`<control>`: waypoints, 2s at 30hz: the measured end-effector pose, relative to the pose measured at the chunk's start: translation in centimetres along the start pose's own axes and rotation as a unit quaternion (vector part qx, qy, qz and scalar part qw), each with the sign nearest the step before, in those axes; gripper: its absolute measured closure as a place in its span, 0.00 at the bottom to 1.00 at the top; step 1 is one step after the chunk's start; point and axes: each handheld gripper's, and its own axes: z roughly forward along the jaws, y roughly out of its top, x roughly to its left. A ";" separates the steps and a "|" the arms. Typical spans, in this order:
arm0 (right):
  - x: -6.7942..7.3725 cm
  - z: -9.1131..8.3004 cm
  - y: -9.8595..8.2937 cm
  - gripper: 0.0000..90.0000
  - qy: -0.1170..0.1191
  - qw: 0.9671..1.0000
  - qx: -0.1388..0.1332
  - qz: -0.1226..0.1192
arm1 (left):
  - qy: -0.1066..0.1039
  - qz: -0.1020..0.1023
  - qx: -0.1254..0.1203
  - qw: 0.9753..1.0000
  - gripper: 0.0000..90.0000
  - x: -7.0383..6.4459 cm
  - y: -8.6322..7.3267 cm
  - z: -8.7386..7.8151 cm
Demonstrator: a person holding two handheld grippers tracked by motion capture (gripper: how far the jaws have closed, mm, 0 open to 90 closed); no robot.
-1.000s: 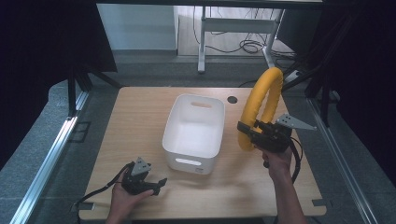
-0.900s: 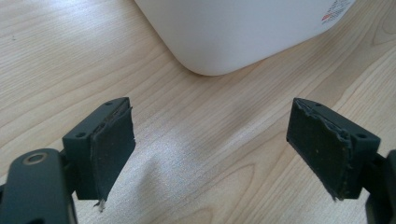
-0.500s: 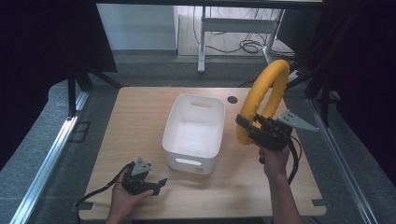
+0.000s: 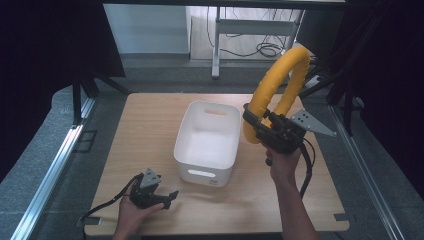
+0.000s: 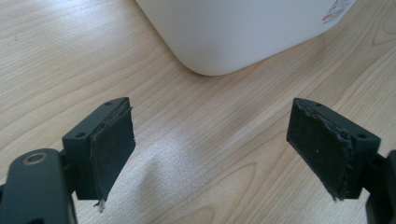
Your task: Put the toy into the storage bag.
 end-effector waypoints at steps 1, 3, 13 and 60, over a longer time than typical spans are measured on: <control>0.0 0.0 0.0 0.57 0.000 1.000 0.000 0.000 | 0.000 0.000 0.000 1.000 0.17 0.0 0.0 0.0; 0.4 0.3 0.2 0.57 0.003 1.000 -0.005 0.001 | 0.000 0.001 0.000 1.000 0.17 0.0 0.0 0.0; 2.6 2.2 1.1 0.57 0.024 1.000 -0.019 -0.004 | 0.001 0.002 0.001 1.000 0.17 0.1 0.0 -0.1; 8.6 9.4 -2.1 0.56 0.071 0.997 -0.006 0.022 | 0.001 0.005 0.003 1.000 0.17 0.0 -0.1 -0.1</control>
